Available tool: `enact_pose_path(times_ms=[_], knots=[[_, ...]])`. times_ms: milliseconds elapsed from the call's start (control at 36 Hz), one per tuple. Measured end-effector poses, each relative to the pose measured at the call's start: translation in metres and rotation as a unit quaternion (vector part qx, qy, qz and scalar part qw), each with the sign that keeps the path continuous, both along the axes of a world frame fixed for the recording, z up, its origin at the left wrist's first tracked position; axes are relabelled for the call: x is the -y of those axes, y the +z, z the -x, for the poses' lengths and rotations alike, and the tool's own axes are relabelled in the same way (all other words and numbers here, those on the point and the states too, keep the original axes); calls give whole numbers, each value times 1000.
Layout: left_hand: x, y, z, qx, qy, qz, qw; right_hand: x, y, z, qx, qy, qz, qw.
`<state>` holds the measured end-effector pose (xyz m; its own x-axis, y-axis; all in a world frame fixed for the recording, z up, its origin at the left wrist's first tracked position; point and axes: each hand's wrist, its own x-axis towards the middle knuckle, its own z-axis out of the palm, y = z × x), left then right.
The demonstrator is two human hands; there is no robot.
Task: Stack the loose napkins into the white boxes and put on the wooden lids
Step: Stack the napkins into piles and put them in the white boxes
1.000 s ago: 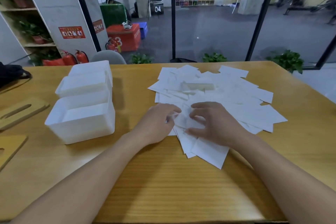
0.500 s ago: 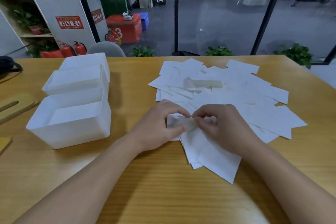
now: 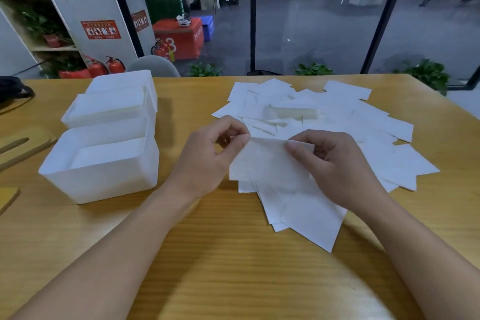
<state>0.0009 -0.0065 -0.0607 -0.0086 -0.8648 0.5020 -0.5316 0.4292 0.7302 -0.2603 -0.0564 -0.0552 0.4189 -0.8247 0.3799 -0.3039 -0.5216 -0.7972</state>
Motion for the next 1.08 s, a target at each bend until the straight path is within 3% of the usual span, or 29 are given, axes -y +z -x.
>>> enact_pose_path(times_ms=[139, 278, 361, 694, 806, 944, 1083], knots=[[3, 5, -16, -7, -3, -59, 998, 6, -7, -3, 28, -7, -68, 997], [6, -4, -27, 105, 46, -173, 978, 6, -24, -10, -92, -59, -1, 994], [4, -5, -25, 179, 52, -215, 959, 4, -29, -16, -117, -58, 9, 991], [5, -6, -29, 215, 88, -182, 956, 10, -22, -17, -163, -106, 115, 974], [8, -8, -28, 204, 94, -177, 958, 20, -12, -37, -234, -77, 133, 960], [10, -15, -29, 181, 86, -186, 962, 34, -4, -70, -341, -62, 205, 915], [12, -21, -28, 152, 74, -180, 969, 36, -17, -81, -365, -81, 214, 903]])
